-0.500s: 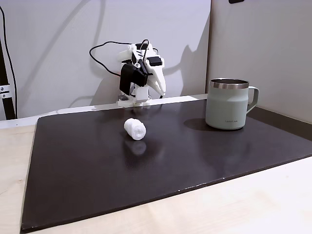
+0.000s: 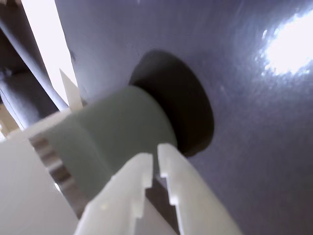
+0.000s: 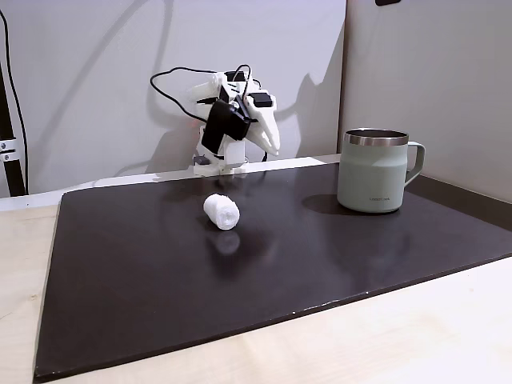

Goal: Grasp a gauze and put it in the cup.

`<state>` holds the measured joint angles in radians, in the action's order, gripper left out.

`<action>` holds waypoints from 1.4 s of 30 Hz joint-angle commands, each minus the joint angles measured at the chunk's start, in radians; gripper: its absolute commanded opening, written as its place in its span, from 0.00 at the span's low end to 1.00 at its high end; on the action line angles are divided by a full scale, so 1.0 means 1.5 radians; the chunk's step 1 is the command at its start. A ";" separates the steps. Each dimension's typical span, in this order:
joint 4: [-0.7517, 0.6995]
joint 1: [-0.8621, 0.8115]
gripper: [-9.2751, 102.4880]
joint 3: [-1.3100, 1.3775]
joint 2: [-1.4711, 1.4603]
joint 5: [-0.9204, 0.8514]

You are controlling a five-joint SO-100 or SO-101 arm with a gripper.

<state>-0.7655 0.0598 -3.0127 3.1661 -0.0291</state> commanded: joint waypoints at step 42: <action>-0.106 -0.201 0.25 0.716 -0.733 0.455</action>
<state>-0.8974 -0.2224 -2.0417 2.1154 0.6075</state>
